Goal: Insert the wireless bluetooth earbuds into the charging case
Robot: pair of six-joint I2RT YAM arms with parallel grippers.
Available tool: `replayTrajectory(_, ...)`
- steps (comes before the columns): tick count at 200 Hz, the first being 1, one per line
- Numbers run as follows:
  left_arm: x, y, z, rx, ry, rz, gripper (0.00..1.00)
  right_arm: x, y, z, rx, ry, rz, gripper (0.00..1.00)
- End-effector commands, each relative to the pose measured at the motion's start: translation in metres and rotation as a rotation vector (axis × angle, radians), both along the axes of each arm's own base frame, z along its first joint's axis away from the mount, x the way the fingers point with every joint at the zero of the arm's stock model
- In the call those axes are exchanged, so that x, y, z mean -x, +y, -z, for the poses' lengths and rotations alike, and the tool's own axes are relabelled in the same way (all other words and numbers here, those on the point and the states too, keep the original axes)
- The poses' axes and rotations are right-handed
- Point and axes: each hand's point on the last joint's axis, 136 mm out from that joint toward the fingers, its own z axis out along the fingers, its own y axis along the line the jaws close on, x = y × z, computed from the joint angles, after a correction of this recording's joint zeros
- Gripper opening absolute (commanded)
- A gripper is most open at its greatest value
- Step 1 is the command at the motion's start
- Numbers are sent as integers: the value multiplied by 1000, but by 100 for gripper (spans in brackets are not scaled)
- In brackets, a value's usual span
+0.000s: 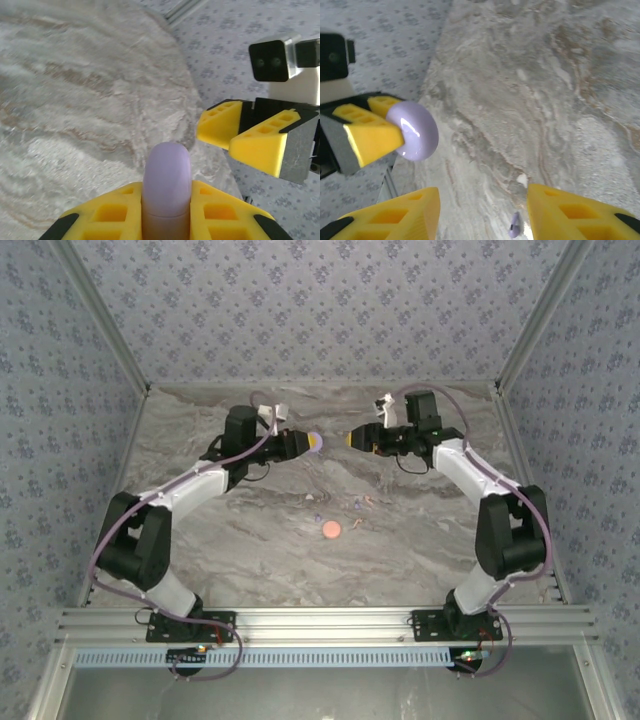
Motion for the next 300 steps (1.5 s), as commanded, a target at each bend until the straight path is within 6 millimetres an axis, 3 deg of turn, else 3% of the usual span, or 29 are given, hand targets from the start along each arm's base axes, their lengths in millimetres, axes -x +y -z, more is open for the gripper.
replayTrajectory(1,18,-2,-40,57,-148,89,18,21,8,-50,-89,-156,-114,53)
replayTrajectory(31,37,-5,-72,114,-235,151,19,38,11,-68,-124,-210,-155,55)
replayTrajectory(87,67,-13,-102,151,-326,244,20,51,28,-83,-167,-247,-232,56)
replayTrajectory(96,71,-14,-103,150,-332,255,20,53,33,-100,-183,-286,-256,56)
replayTrajectory(154,84,-18,-111,157,-356,302,20,70,49,-112,-199,-329,-343,55)
replayTrajectory(263,88,-23,-112,155,-361,320,20,81,59,-116,-211,-337,-407,45)
replayTrajectory(300,88,-23,-110,149,-355,316,20,79,59,-113,-201,-328,-402,33)
